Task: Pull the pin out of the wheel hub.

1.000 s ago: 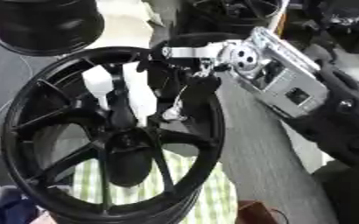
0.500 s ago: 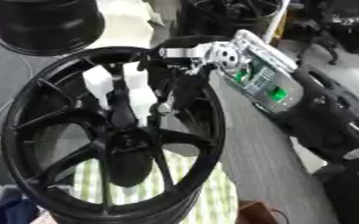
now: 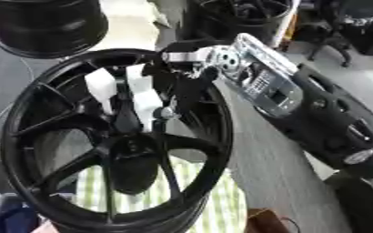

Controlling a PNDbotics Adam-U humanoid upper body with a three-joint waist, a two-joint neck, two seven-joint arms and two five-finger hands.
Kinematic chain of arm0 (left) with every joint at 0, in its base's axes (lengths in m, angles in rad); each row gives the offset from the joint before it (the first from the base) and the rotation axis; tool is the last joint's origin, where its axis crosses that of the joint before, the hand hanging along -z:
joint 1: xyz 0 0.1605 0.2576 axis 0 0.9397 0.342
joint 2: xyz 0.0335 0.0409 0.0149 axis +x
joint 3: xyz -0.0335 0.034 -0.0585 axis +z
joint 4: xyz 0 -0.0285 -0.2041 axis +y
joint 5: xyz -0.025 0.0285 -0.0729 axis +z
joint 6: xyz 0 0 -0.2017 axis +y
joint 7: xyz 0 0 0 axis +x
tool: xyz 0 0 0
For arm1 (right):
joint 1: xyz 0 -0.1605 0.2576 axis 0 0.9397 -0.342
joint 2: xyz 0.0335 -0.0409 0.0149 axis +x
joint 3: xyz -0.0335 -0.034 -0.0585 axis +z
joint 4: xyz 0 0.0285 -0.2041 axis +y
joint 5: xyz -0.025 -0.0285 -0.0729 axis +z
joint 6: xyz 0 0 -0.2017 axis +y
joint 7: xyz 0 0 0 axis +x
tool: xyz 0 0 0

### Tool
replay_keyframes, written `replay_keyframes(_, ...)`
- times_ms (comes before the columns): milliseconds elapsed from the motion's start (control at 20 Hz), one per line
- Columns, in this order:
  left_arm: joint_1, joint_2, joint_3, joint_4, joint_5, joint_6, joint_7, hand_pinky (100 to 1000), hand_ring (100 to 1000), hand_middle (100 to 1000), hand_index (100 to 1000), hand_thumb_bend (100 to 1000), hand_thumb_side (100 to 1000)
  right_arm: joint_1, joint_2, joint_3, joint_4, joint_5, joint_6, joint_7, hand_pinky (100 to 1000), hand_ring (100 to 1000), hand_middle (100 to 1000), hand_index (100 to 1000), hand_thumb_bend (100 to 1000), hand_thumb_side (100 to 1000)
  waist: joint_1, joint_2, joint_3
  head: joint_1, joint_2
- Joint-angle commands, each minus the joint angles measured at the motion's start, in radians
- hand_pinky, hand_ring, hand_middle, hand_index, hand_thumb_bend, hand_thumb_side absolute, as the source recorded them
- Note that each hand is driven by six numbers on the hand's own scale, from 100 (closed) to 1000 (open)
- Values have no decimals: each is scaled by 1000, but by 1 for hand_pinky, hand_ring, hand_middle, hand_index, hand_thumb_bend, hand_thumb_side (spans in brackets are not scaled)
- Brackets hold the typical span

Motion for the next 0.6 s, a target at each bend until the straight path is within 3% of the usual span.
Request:
replay_keyframes(50,-9,10,2,-13,4,-1,-4,606,697,638,875,100,722,-12,-17,-11,-11,16,64,73,512,509,853,897,397,220,7,-13,0,-2,-3)
replay_keyframes(600,-9,10,1,-12,4,-3,-5,606,698,638,875,100,722,-13,-11,-7,-23,21,67,88,500,498,826,874,391,226,8,-12,0,-5,-1)
